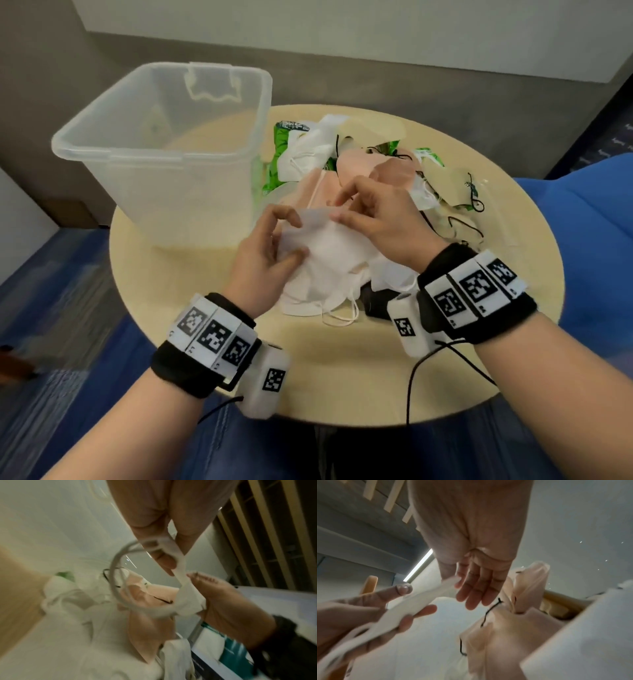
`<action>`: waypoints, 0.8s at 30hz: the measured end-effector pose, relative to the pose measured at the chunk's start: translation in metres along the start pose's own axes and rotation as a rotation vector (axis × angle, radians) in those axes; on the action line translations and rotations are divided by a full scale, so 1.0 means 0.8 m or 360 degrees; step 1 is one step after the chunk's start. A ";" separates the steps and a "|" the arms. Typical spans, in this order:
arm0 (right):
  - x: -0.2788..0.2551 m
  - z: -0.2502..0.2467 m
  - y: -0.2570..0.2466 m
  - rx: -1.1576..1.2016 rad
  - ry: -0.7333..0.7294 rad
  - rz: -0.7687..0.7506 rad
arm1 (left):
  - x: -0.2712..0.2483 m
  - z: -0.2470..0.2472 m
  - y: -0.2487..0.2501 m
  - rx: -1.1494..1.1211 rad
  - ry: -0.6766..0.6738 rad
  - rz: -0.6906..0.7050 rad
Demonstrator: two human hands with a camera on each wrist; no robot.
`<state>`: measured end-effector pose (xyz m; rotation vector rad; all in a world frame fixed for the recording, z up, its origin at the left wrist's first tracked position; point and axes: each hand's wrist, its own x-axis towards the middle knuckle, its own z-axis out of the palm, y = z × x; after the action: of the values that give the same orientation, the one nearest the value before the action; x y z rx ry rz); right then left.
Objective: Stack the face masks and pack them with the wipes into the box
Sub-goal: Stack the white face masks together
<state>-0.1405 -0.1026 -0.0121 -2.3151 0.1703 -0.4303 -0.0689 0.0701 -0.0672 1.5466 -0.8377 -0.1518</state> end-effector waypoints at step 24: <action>0.025 0.116 0.043 -0.1701 -0.0956 -0.0253 | 0.001 -0.067 -0.037 0.0157 0.0437 -0.0260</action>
<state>-0.0885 -0.0698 -0.0918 -3.3898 -0.1243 0.4244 -0.0267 0.1110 -0.0841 1.6833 -0.5086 -0.0151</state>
